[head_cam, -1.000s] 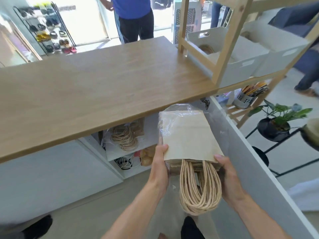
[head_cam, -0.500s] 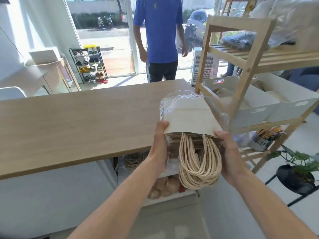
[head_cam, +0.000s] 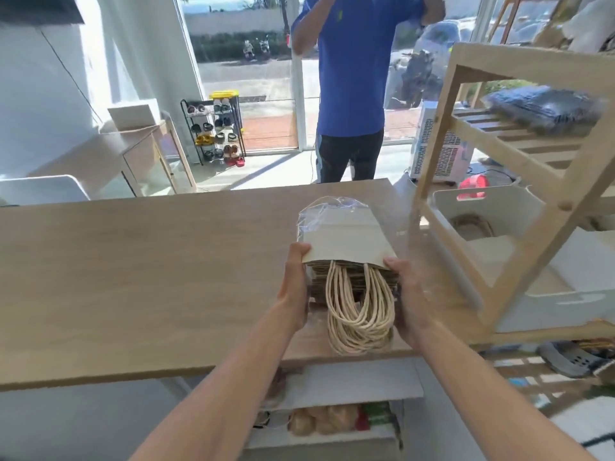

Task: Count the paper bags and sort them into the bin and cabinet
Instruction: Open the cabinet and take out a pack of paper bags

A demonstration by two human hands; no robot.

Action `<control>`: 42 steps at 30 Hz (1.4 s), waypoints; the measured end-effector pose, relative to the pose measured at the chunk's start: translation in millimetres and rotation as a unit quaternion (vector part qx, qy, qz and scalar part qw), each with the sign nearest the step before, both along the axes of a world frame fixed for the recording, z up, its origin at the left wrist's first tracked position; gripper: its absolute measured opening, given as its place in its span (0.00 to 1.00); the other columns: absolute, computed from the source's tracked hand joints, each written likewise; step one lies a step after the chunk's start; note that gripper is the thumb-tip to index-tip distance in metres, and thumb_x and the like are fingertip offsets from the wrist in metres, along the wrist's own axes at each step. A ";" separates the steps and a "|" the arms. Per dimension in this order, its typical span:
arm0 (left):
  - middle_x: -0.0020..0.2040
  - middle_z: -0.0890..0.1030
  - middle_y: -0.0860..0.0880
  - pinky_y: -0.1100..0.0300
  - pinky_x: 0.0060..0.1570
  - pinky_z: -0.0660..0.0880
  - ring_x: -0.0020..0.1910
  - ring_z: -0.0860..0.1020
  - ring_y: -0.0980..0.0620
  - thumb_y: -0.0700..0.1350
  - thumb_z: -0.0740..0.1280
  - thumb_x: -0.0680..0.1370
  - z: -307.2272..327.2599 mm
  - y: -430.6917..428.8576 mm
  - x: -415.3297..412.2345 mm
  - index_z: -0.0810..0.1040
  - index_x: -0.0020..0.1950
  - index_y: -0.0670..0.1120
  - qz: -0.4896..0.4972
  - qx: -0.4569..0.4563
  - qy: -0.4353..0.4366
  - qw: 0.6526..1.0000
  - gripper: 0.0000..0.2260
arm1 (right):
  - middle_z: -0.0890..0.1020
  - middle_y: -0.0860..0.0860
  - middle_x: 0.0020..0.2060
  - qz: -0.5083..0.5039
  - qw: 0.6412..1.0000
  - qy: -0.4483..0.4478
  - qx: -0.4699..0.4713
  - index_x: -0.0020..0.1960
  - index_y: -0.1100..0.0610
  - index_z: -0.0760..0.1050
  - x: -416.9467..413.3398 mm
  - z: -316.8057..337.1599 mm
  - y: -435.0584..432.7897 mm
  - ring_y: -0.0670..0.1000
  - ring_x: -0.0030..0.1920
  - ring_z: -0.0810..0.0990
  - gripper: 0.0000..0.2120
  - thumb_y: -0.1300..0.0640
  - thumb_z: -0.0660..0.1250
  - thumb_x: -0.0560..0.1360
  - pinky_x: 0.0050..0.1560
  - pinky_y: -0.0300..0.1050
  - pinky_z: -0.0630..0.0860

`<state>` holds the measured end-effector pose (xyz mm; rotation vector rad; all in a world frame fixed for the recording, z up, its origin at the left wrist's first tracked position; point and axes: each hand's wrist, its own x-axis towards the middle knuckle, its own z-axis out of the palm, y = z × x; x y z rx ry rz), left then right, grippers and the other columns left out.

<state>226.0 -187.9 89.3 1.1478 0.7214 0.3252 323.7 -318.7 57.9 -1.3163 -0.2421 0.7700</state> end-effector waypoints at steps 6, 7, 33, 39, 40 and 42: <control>0.47 0.84 0.38 0.53 0.46 0.74 0.44 0.80 0.42 0.61 0.55 0.76 -19.0 13.7 36.3 0.85 0.44 0.44 0.063 -0.025 0.008 0.998 0.26 | 0.81 0.62 0.44 0.016 0.999 0.035 -0.003 0.47 0.57 0.82 37.9 -21.5 19.1 0.59 0.44 0.75 0.28 0.35 0.69 0.61 0.45 0.51 0.68; 0.46 0.84 0.38 0.52 0.47 0.74 0.44 0.81 0.42 0.60 0.54 0.77 -20.9 15.0 40.3 0.86 0.43 0.44 0.068 -0.031 0.005 0.997 0.26 | 0.83 0.62 0.46 0.016 0.999 0.032 -0.008 0.51 0.59 0.81 42.1 -25.5 21.3 0.59 0.45 0.77 0.32 0.34 0.69 0.61 0.47 0.53 0.70; 0.67 0.74 0.41 0.29 0.64 0.63 0.67 0.70 0.37 0.67 0.54 0.75 -33.5 22.3 -43.0 0.65 0.75 0.57 -0.006 -0.063 0.001 0.998 0.30 | 0.77 0.51 0.53 -0.136 0.989 -0.009 -0.064 0.64 0.50 0.69 -28.0 -30.1 -12.0 0.54 0.57 0.76 0.20 0.40 0.50 0.81 0.61 0.55 0.70; 0.63 0.80 0.45 0.38 0.64 0.68 0.64 0.76 0.43 0.66 0.52 0.76 -69.1 23.1 -115.9 0.78 0.65 0.50 -0.032 -0.091 -0.015 0.995 0.29 | 0.75 0.56 0.60 -0.174 0.977 0.016 -0.122 0.70 0.55 0.67 -89.7 -77.6 -24.9 0.55 0.56 0.75 0.22 0.44 0.50 0.82 0.54 0.52 0.69; 0.63 0.81 0.45 0.39 0.64 0.68 0.63 0.76 0.44 0.65 0.52 0.76 -77.2 24.1 -127.7 0.79 0.64 0.49 -0.029 -0.099 -0.010 0.995 0.29 | 0.75 0.56 0.59 -0.172 0.976 0.022 -0.133 0.70 0.55 0.66 -100.7 -85.5 -25.0 0.56 0.56 0.75 0.22 0.45 0.50 0.83 0.54 0.52 0.70; 0.62 0.81 0.46 0.42 0.64 0.68 0.62 0.77 0.45 0.63 0.51 0.77 -92.3 26.4 -145.8 0.80 0.62 0.49 -0.022 -0.103 0.007 0.994 0.28 | 0.74 0.55 0.59 -0.162 0.975 0.035 -0.151 0.71 0.56 0.66 -116.0 -101.7 -21.4 0.55 0.56 0.75 0.22 0.45 0.51 0.83 0.54 0.52 0.69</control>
